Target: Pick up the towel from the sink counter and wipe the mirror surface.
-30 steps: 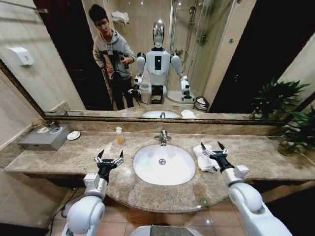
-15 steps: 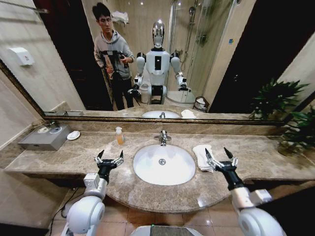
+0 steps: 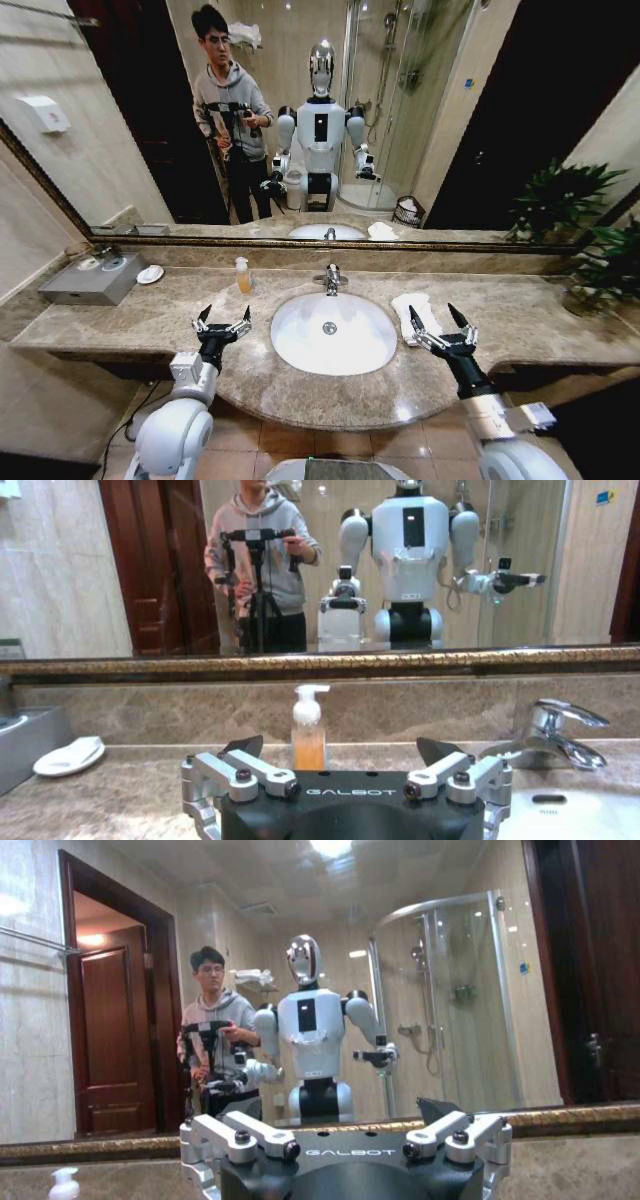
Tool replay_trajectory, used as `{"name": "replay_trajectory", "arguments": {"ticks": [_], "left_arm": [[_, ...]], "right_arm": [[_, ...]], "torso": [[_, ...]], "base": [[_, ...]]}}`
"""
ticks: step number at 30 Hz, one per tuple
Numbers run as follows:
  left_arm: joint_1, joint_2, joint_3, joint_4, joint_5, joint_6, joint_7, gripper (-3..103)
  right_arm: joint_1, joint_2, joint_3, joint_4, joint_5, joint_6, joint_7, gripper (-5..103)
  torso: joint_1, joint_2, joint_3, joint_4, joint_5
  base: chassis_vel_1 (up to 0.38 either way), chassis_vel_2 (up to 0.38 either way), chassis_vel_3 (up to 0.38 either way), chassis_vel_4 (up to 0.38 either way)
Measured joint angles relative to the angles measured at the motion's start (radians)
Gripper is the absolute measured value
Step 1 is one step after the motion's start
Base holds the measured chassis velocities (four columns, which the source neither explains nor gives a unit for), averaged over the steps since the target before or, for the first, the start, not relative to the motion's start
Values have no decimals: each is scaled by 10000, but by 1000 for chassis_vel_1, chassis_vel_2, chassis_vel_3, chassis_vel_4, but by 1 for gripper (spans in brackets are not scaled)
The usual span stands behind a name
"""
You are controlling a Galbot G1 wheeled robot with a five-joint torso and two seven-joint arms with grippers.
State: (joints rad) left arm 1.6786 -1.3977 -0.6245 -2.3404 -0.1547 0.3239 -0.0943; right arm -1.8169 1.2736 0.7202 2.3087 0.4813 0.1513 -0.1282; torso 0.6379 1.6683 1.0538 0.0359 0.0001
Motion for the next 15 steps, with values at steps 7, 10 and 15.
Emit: {"name": "replay_trajectory", "arguments": {"ticks": [7,10,15], "left_arm": [[1,0,0,0,0,0,0,100],[2,0,0,0,1,0,0,100],[2,0,-1,0,0,0,0,100]], "right_arm": [[44,146,88,6,0,-20,53,100],[89,234,104,-5,6,-15,79,100],[71,378,15,-176,-54,69,95,100]], "torso": [[-7,1,-1,-2,-7],[-9,2,-2,-1,2],[-8,2,-2,1,4]], "base": [[167,-170,-181,176],[199,-204,-205,203],[224,-214,-211,219]]}}
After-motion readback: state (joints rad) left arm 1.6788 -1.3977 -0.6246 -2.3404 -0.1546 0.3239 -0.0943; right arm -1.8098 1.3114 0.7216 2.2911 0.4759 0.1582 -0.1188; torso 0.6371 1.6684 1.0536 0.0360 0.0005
